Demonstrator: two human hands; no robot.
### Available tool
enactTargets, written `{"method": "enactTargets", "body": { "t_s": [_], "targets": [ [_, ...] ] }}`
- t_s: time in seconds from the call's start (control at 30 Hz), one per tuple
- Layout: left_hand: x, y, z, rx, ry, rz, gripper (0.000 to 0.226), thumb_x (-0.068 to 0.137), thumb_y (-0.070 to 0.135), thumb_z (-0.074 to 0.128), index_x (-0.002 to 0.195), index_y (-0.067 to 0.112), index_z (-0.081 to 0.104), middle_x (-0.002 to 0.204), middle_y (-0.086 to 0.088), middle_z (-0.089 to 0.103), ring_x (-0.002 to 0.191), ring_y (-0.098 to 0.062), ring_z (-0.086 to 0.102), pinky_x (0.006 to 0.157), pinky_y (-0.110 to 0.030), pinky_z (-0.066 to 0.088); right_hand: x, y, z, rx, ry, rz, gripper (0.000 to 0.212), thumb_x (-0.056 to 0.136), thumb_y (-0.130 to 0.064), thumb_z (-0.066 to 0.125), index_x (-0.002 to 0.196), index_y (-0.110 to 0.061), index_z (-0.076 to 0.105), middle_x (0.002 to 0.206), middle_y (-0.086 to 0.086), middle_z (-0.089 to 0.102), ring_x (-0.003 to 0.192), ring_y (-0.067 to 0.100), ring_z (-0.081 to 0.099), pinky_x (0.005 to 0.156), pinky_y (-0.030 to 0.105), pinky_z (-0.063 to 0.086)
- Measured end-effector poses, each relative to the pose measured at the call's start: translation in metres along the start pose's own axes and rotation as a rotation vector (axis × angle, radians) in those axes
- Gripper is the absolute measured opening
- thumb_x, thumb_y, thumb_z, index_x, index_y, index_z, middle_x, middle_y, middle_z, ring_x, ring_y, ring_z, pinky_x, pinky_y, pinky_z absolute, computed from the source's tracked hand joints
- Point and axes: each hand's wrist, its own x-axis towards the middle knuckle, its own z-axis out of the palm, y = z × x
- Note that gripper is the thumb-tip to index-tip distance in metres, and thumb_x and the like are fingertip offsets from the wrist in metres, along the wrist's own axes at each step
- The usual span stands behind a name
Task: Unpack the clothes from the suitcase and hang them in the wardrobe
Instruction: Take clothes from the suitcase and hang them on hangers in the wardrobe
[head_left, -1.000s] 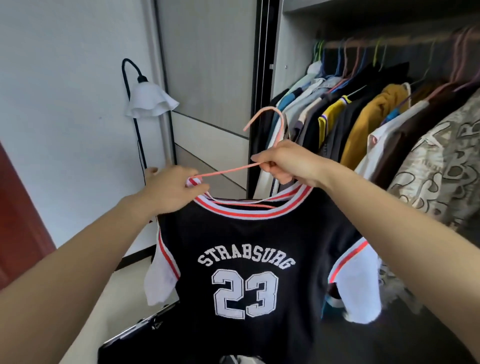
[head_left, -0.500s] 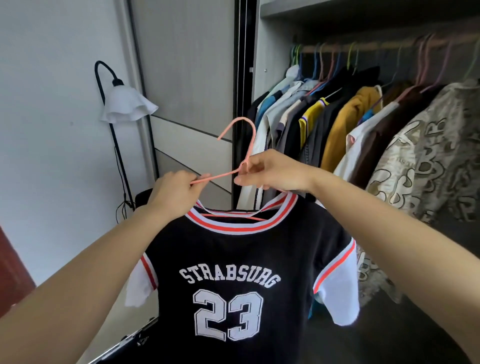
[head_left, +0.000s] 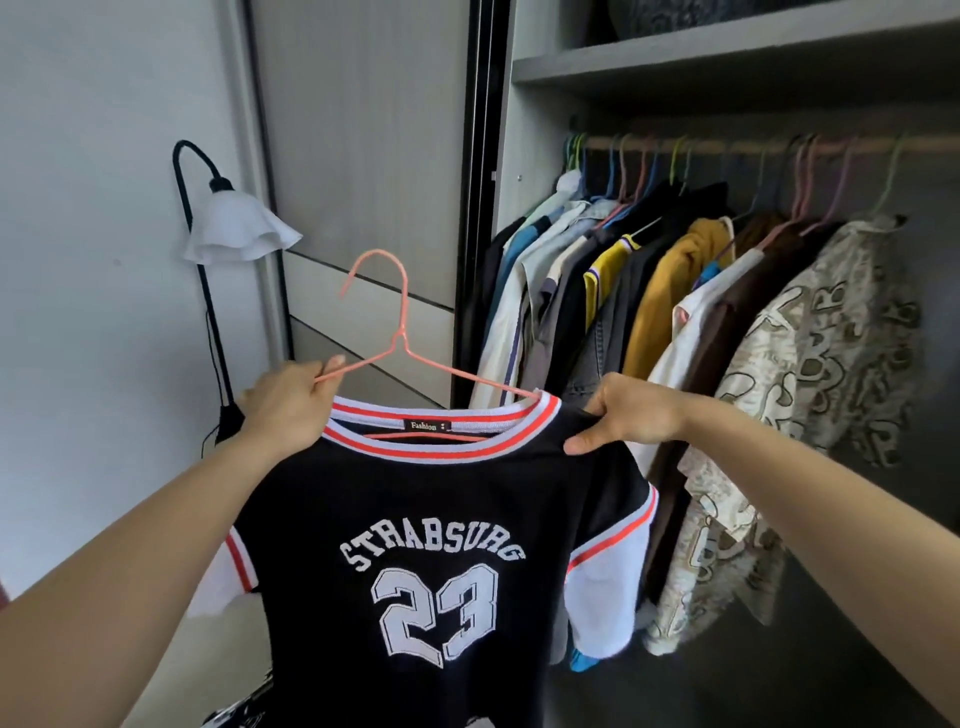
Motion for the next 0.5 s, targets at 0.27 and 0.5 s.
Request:
{"method": "enactTargets", "body": {
  "t_s": [0.27, 0.5],
  "targets": [
    [-0.004, 0.024, 0.019, -0.093, -0.096, 0.125, 0.064, 0.089, 0.066, 0.016, 0.071, 0.016, 0.053, 0.062, -0.003, 0.056, 0.074, -0.036, 0.059, 0.083, -0.045, 0.048, -0.030, -0.074, 0.016, 0.207, 0.048, -0.179, 0.023, 0.090, -0.022, 0.068, 0.112, -0.016, 0.071, 0.093, 0.004, 0.075, 0.079, 0.008, 0.068, 0.076, 0.021, 0.053],
    [-0.025, 0.066, 0.045, 0.019, -0.220, 0.048, 0.053, 0.098, 0.057, 0.018, 0.115, 0.022, 0.054, 0.121, -0.010, 0.048, 0.120, -0.033, 0.035, 0.100, -0.044, 0.030, -0.079, -0.085, 0.034, 0.674, -0.132, -0.217, 0.015, 0.085, 0.000, 0.061, 0.099, -0.003, 0.065, 0.072, 0.021, 0.064, 0.062, 0.021, 0.057, 0.064, 0.024, 0.046]
  ]
}}
